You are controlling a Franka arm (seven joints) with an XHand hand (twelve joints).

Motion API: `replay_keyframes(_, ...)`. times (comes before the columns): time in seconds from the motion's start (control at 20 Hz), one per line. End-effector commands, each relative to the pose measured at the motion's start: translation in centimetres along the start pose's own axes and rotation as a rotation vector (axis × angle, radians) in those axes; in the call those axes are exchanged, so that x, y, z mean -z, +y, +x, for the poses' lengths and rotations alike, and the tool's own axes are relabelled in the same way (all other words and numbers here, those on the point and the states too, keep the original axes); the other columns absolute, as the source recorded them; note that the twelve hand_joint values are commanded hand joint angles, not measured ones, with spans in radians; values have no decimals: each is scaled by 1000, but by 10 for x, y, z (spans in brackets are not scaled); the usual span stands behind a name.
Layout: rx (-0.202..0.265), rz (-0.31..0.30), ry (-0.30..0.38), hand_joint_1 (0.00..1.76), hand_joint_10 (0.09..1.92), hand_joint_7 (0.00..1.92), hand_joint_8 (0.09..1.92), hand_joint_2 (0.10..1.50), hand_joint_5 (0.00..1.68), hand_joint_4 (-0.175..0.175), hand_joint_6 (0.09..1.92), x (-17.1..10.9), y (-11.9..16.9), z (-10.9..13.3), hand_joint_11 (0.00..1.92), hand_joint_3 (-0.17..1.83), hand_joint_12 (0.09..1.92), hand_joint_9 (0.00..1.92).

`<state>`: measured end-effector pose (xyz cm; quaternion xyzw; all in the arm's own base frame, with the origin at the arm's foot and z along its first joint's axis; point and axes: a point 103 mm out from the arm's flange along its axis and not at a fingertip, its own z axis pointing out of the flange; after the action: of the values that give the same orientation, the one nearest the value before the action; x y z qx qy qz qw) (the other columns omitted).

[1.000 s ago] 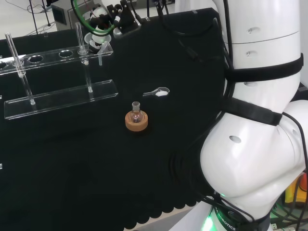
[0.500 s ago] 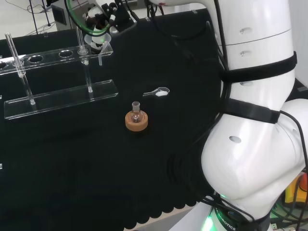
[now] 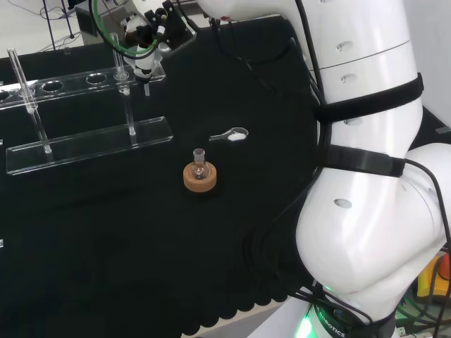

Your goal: Pick up the funnel from the transparent funnel stand.

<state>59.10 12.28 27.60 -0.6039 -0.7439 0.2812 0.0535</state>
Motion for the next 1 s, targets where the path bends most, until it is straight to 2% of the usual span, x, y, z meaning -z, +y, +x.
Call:
replay_keyframes(0.05, -3, -14, -16, 789, 804, 0, 499, 582, 86, -81, 87, -1, 3, -2, 253, 580, 1450, 209)
replay_keyframes(0.3, -12, -16, -31, 798, 800, 0, 515, 578, 96, -80, 87, -1, 5, -1, 261, 603, 1444, 219)
replay_keyframes(0.35, 3, -39, 3, 799, 800, 0, 517, 579, 98, -80, 87, -1, 5, 0, 262, 607, 1443, 221)
replay_keyframes(0.45, 7, -36, 12, 801, 798, 0, 528, 578, 102, -80, 87, -4, 7, -4, 264, 617, 1440, 227)
replay_keyframes(0.55, -4, -25, -14, 802, 795, 0, 546, 577, 111, -80, 87, -3, 7, -2, 265, 629, 1435, 238)
replay_keyframes(1.0, -10, -13, -38, 804, 754, 0, 640, 572, 148, -82, 87, -3, 13, -7, 265, 683, 1419, 314)
